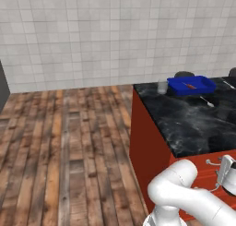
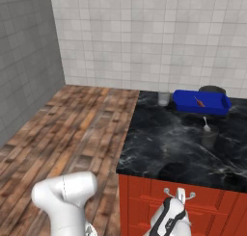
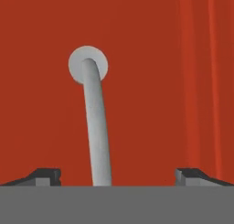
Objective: Take the tongs from the drawer on the right and place them on the dining counter next to the tray containing the hot dog.
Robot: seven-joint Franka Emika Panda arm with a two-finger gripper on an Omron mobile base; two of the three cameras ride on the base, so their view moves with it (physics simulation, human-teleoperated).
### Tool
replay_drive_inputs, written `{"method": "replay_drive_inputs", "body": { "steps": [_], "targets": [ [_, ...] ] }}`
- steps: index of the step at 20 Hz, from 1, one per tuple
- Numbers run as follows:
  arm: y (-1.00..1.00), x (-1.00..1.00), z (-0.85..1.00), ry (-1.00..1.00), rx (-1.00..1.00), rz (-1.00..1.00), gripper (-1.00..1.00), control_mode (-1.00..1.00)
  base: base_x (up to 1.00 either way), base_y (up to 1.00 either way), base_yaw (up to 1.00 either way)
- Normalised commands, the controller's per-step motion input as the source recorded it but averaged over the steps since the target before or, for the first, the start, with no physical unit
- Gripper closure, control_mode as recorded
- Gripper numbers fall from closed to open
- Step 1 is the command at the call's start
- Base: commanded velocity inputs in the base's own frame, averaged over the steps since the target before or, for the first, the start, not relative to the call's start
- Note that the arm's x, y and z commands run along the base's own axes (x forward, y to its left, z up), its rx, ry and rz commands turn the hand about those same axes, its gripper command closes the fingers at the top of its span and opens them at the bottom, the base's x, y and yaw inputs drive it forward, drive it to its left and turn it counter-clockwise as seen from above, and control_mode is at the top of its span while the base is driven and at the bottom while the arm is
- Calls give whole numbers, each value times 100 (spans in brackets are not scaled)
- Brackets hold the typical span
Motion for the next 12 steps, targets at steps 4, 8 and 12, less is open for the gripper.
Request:
{"method": "replay_drive_inputs", "body": {
  "steps": [4, 8, 12],
  "targets": [
    [-1, 23, -22, 0, 0, 0, -100, -100, 0, 0, 0],
    [0, 18, -18, 0, 0, 0, -100, -100, 0, 0, 0],
    [0, 9, -14, 0, 0, 0, -100, -100, 0, 0, 0]
  ]
}}
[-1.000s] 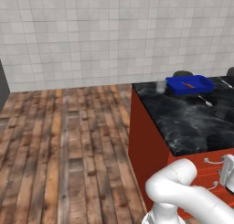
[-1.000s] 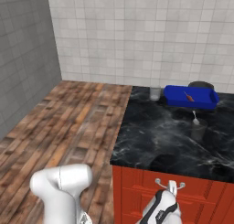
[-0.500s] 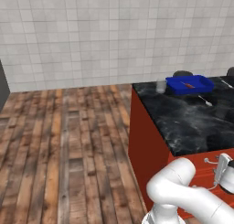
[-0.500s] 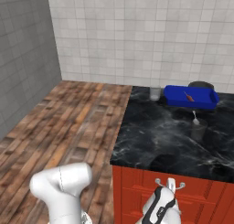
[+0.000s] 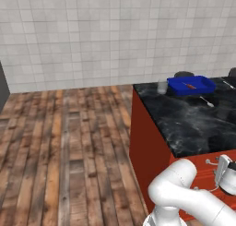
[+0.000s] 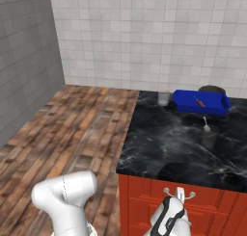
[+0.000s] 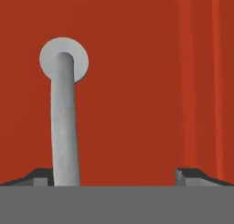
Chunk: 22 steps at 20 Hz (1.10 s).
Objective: Take the tongs from the drawer on the right and place them on the dining counter next to the tray containing the hot dog.
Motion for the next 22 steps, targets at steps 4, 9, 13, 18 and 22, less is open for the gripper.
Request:
{"method": "replay_drive_inputs", "body": {
  "steps": [4, 9, 13, 18, 22],
  "targets": [
    [0, 0, -2, 0, 0, 0, 100, -100, 0, 0, 0],
    [0, 0, 0, 0, 0, 0, 100, -100, 0, 0, 0],
    [0, -8, 0, 0, 0, 0, 100, -100, 0, 0, 0],
    [0, -60, -1, 0, 0, 0, 100, -100, 0, 0, 0],
    [0, -80, -5, 0, -3, 0, 100, -100, 0, 0, 0]
  ]
}}
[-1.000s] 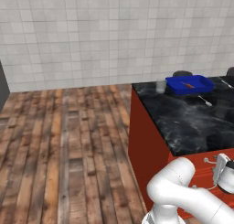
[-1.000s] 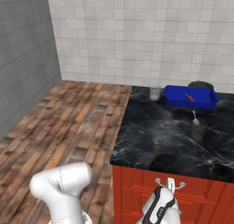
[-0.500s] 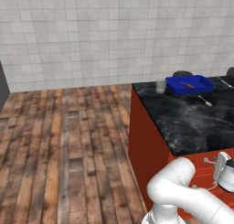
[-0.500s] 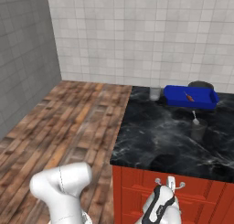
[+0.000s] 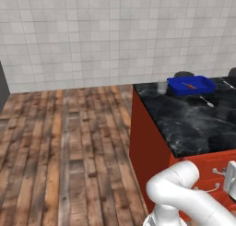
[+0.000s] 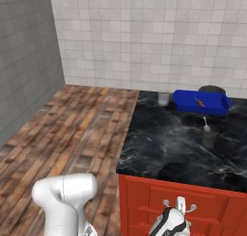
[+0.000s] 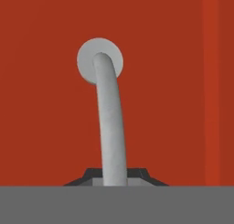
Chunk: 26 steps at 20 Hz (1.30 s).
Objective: Take the tongs from the drawer on the right and place them on the dining counter next to the tray containing the hot dog.
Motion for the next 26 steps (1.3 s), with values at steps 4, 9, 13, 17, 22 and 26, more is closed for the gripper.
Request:
{"method": "replay_drive_inputs", "body": {
  "steps": [4, 9, 13, 17, 22, 26],
  "targets": [
    [0, -51, 0, 0, -1, 0, 100, -100, 0, 0, 0],
    [0, -36, 0, 0, -1, 2, 100, -100, 0, 0, 0],
    [0, -43, 0, 0, 0, 3, 100, -100, 0, 0, 0],
    [0, -39, 0, 0, 0, 2, 100, -100, 0, 0, 0],
    [0, -29, 0, 0, 0, 2, 100, -100, 0, 0, 0],
    [0, -31, 0, 0, 0, 1, 100, -100, 0, 0, 0]
  ]
}}
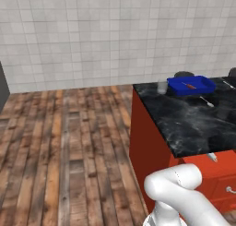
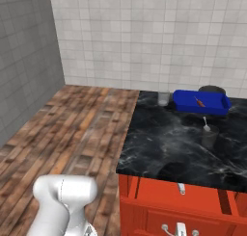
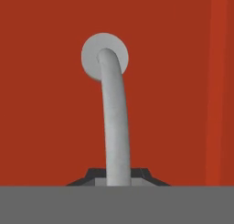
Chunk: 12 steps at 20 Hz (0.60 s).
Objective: Take the tongs from the drawer on the right and place them on the dining counter next to the tray containing the hot dog.
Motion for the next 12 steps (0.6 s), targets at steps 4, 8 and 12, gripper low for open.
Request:
{"method": "replay_drive_inputs", "body": {
  "steps": [4, 8, 12],
  "targets": [
    [0, -30, 0, 0, 0, 0, 100, -100, 0, 0, 0],
    [0, -23, 0, 0, 0, 0, 100, -100, 0, 0, 0],
    [0, -18, 0, 0, 0, 0, 100, -100, 0, 0, 0]
  ]
}}
